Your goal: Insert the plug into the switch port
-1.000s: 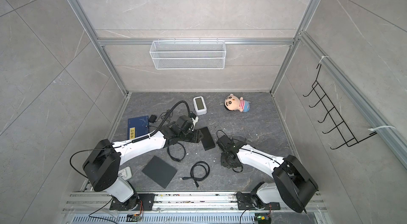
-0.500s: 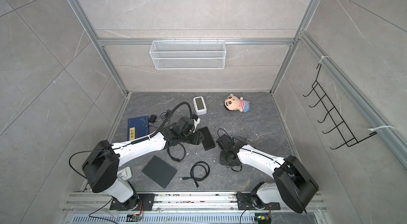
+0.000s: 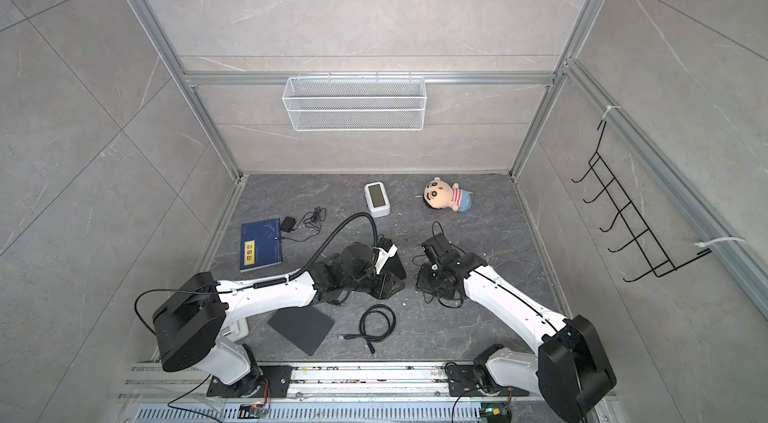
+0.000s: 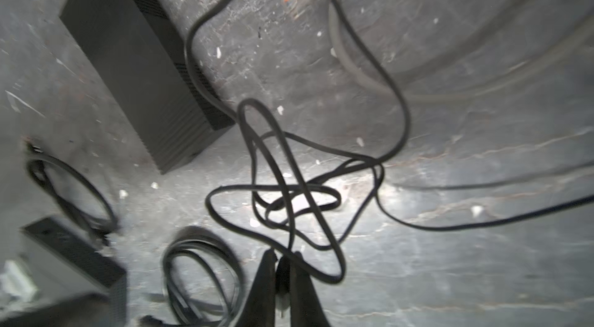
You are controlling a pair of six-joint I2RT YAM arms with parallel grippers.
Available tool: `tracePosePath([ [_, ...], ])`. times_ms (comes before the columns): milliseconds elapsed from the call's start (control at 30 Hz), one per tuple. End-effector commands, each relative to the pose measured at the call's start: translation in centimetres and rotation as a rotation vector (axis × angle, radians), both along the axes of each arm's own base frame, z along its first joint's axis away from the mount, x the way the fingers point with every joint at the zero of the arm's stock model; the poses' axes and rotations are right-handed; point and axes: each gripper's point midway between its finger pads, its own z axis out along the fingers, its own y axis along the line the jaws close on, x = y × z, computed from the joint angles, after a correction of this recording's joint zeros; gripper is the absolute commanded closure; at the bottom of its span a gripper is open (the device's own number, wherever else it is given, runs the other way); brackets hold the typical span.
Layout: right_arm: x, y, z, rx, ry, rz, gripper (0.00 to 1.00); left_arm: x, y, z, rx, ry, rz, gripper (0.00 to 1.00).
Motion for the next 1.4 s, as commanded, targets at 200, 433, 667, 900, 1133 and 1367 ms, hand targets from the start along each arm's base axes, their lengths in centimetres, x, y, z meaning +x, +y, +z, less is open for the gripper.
tracePosePath([
  [200, -1.1, 1.7, -1.8, 0.194, 0.112, -0.204, 0.88, -1.2, -3.1, -1.9, -0.082, 0.053, 0.031, 0.66],
  [433, -1.7, 1.0, -3.1, 0.225, 0.134, -0.331, 0.88, -1.1, -3.0, -3.8, -0.061, 0.068, 0.099, 0.69],
  [667, -1.4, 0.5, -3.8, 0.237, 0.150, -0.402, 0.87, -1.0, -1.6, -3.5, -0.108, 0.055, 0.156, 0.72],
  [900, -1.2, 1.2, -3.9, 0.295, 0.172, -0.447, 0.87, -1.2, -2.0, -3.6, -0.108, 0.056, 0.137, 0.70],
  [1133, -1.2, 1.6, -4.2, 0.324, 0.186, -0.462, 0.87, -1.3, -3.3, -3.8, -0.119, 0.069, 0.100, 0.69],
  [1367, -1.2, 1.8, -4.3, 0.349, 0.193, -0.475, 0.87, -1.5, -4.1, -4.1, -0.119, 0.082, 0.074, 0.70],
])
